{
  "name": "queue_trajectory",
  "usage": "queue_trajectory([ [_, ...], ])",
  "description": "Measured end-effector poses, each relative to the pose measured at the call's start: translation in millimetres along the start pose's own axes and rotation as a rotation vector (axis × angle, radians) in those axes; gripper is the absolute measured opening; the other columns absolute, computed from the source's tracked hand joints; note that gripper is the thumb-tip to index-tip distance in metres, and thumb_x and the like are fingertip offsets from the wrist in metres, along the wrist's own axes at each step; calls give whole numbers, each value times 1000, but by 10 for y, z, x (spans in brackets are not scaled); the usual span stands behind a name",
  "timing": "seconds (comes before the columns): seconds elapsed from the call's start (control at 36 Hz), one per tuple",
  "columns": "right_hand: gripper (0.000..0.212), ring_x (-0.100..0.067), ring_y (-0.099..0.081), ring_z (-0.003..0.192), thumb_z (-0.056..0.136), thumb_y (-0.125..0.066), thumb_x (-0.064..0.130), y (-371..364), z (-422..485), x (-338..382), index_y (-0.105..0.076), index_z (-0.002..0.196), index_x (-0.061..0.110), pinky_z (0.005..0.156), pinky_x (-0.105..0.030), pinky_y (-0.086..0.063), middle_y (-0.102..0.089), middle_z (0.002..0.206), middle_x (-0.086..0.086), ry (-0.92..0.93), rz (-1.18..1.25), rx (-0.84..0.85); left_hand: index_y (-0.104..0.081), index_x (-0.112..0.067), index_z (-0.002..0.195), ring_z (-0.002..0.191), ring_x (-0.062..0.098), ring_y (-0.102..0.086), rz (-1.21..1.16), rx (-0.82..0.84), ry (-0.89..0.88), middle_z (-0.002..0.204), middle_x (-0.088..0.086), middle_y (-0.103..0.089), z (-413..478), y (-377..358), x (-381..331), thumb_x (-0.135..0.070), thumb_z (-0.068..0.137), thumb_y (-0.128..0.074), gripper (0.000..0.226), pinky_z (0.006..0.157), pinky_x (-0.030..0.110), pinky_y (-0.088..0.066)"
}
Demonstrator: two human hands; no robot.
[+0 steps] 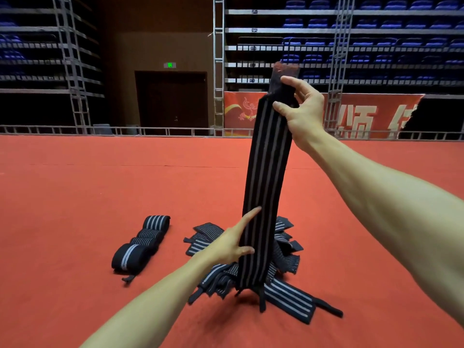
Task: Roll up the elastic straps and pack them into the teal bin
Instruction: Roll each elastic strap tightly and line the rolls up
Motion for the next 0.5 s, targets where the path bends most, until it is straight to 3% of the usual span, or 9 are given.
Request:
queue_trajectory([
  [0.08,50,-11,-61,117,77,-75,-8,1,-34,-86,-67,118,20,101,-32,-52,-66,121,1,-13,-2,5,0,-72,138,113,21,-64,-34,19,18,150,-15,-33,-14,-82,60,-6,88,-71,109,81,24,-55],
  [0.19,50,-10,-61,116,78,-74,-8,11,-81,-213,-67,119,19,99,-31,-53,-66,120,4,-36,3,-4,4,-70,140,119,18,-61,-27,44,70,157,-10,-31,-89,-173,163,-7,88,-72,112,93,32,-55],
  [0.31,49,-7,-61,112,77,-74,-9,0,-139,-320,-66,120,14,94,-20,-51,-65,119,2,-48,-12,-4,2,-68,142,117,26,-62,-56,43,111,162,-10,-21,-161,-235,251,-5,88,-70,110,72,14,-53],
  [0.39,50,-3,-60,110,77,-75,-9,-32,-200,-401,-66,120,14,90,-14,-50,-65,117,3,-59,-26,-2,-5,-65,145,104,20,-66,-193,69,167,157,-11,-25,-190,-290,269,-1,87,-70,109,60,21,-56],
  [0.5,49,-6,-61,111,77,-75,-8,-65,-319,-517,-66,120,17,98,-24,-51,-65,116,8,-78,-36,7,-11,-63,146,102,19,-68,-362,118,252,141,-11,-41,-222,-378,326,4,85,-71,108,57,31,-58],
])
Point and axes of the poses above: each hand's wrist, its own z-axis towards the middle knuckle, its own y-axis out of the back of the hand, x = y × z, the point moved 4 cm from there along z, towards the middle knuckle
